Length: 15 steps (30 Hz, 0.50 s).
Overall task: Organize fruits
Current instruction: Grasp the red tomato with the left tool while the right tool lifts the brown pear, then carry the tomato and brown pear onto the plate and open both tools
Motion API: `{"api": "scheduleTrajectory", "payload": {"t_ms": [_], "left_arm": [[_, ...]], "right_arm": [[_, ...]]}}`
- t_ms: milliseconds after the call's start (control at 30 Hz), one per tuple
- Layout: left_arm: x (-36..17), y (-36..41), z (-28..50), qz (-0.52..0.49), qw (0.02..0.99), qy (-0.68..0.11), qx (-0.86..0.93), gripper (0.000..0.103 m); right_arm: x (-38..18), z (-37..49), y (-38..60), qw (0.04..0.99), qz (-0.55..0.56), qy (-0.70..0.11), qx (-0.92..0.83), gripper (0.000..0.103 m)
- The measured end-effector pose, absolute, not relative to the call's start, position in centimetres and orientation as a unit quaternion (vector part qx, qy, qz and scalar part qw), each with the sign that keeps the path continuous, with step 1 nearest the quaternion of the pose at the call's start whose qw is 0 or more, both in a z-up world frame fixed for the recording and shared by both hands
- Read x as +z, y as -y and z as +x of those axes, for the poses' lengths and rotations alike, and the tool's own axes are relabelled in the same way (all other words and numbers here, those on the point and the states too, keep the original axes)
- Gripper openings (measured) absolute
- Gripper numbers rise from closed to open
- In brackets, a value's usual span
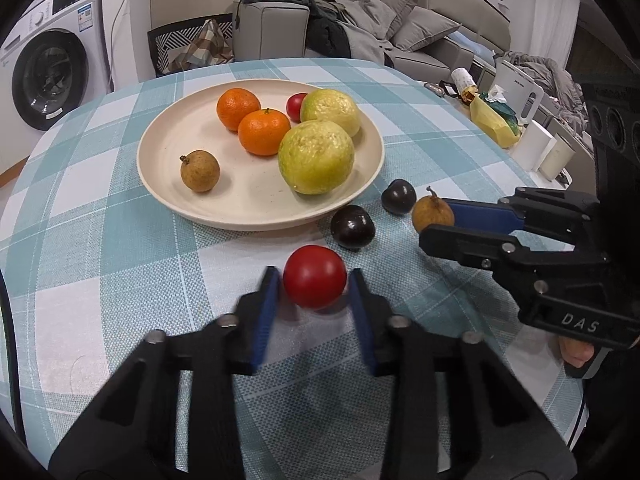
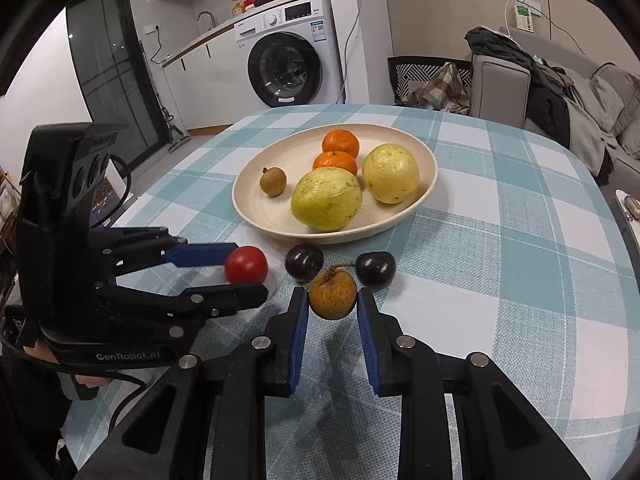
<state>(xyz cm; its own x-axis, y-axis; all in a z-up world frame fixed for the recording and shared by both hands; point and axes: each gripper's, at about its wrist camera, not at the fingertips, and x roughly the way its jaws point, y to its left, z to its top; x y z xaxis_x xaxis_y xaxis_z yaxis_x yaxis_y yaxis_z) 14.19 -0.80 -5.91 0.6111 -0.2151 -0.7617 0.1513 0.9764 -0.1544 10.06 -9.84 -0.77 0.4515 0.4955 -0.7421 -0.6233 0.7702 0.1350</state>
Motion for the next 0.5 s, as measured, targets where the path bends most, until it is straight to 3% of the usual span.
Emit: {"api": "scheduleTrajectory", "payload": {"t_ms": [500], "left_arm": [[-4.3, 0.1, 13.1, -0.05, 0.915, -0.389, -0.1, 0.027]], "right_arm": [[-0.2, 9.8, 10.0, 0.855, -0.074, -0.39, 0.333, 0.026]]}}
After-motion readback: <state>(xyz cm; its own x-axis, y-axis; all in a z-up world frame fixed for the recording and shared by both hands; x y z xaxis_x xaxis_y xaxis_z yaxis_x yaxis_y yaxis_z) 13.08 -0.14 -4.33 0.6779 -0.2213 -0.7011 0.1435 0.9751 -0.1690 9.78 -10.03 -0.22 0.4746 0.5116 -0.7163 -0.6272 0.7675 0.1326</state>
